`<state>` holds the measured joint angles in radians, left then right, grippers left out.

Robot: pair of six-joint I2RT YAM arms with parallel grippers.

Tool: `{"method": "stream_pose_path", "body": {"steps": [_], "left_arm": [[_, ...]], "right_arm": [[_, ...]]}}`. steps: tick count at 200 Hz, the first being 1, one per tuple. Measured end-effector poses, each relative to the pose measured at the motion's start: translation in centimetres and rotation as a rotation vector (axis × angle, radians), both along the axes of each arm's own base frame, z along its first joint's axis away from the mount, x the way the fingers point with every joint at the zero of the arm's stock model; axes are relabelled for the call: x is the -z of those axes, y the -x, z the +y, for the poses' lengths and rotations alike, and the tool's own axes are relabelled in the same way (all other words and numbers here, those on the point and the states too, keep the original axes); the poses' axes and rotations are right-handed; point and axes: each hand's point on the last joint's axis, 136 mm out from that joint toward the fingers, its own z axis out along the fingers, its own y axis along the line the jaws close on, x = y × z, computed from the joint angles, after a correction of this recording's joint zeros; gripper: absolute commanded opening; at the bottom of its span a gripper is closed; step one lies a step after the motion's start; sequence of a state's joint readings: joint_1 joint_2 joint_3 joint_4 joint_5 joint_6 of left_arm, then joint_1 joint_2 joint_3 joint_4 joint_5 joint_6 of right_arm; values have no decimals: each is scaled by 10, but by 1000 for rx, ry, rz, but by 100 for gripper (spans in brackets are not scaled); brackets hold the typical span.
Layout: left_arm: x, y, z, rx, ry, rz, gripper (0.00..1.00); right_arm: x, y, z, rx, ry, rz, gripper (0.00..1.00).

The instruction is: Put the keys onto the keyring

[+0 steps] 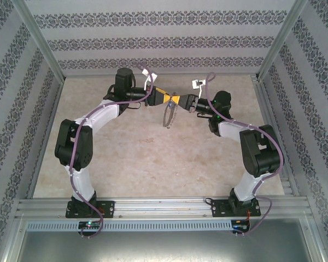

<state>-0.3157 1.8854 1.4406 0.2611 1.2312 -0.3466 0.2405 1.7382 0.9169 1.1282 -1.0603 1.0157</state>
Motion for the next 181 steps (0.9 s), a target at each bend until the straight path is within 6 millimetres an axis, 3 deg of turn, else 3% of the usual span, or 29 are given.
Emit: {"method": "stream_pose_path", "body": {"steps": [66, 135, 181], "left_arm": [[-10, 3, -6, 23, 34, -14, 29], [-7, 2, -8, 37, 46, 4, 27], [-9, 2, -8, 42, 56, 11, 0]], "right_arm": [[0, 0, 0, 0, 0, 0, 0], [2, -1, 0, 0, 1, 6, 0], [1, -2, 0, 0, 1, 4, 0]]}}
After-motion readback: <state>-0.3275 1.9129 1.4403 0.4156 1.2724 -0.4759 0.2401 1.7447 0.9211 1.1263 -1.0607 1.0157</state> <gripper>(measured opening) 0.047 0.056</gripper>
